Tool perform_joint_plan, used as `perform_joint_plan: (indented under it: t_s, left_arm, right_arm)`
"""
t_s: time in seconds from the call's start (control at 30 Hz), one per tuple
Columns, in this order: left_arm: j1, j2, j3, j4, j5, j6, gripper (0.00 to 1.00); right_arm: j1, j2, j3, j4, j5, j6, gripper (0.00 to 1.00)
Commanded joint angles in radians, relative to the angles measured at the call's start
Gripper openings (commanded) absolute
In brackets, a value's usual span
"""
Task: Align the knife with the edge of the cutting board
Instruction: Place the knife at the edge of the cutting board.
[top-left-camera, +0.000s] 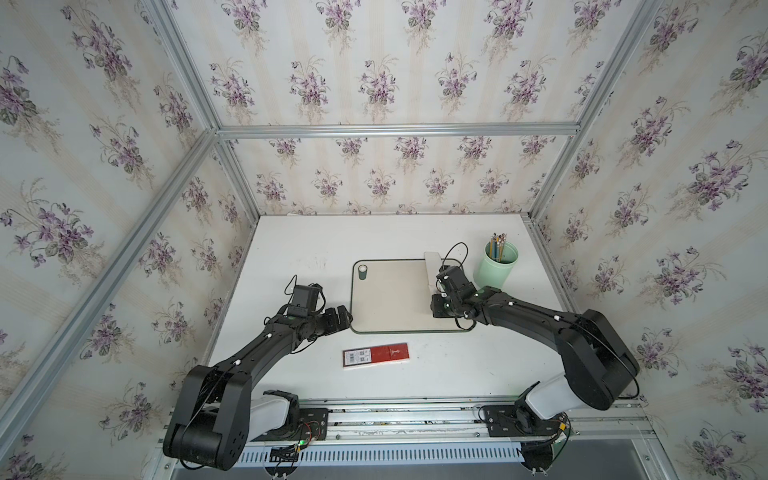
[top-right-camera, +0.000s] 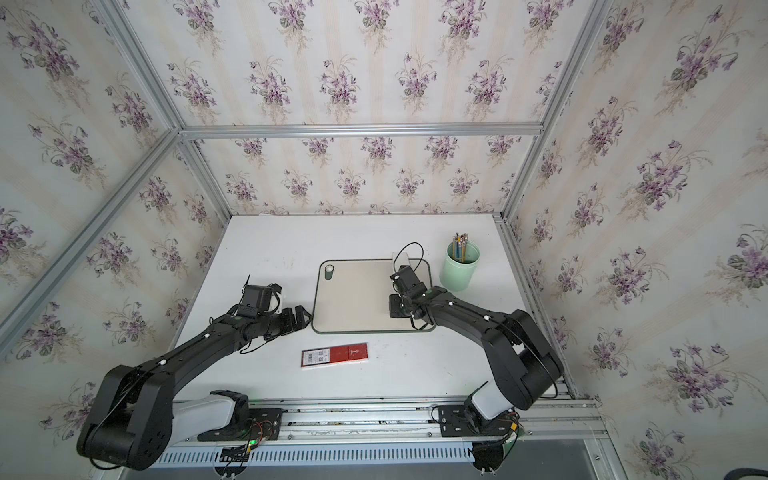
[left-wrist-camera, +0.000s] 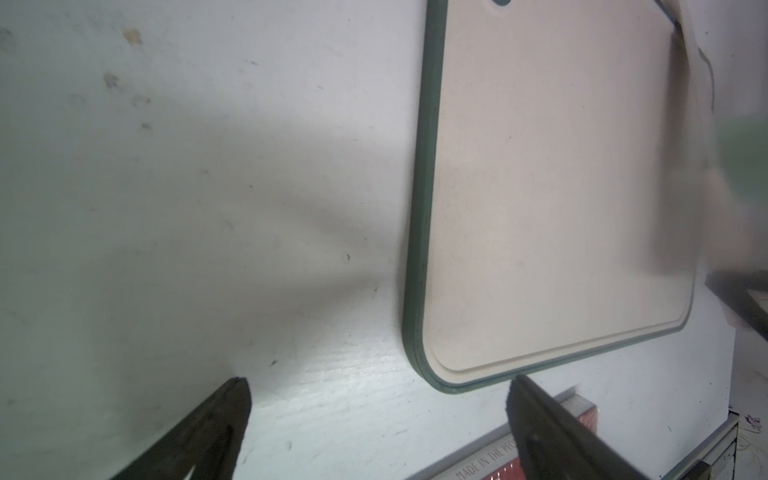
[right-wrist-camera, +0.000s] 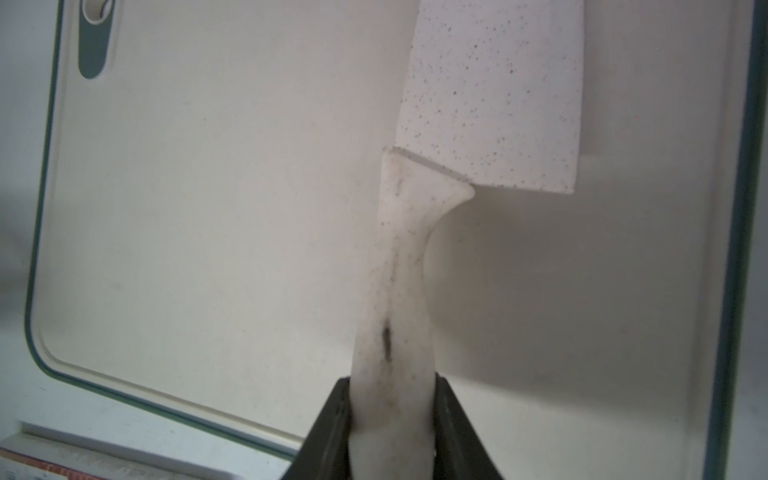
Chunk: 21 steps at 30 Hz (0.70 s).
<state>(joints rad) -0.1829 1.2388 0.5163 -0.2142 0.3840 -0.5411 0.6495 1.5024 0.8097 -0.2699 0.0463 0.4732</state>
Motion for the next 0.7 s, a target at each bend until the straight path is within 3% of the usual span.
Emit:
perform_joint_plan:
  t_s: [0.0,0.33,0.57,0.67]
  left_arm:
    - [0.001,0.009,0.018,-0.02,0.02,0.007,1.0]
    - [0.0,-0.019,0.022,-0.043,-0.008,0.008,1.0]
    - [0.0,-0.037,0.061,-0.105,-0.02,0.064,1.0]
    - [0.001,-0.088,0.081,-0.176,-0.141,0.101,0.99]
  right_arm:
    - [0.03,-0.057,-0.073,-0.001,0.045,0.043,0.0]
    - [0.134,-0.284,-0.305,-0.036,0.149,0.202,0.0]
    - [0.199,-0.33,-0.368,-0.026,0.152,0.225,0.0]
    - [0.218,-0.332,-0.379,-0.03,0.158,0.231,0.0]
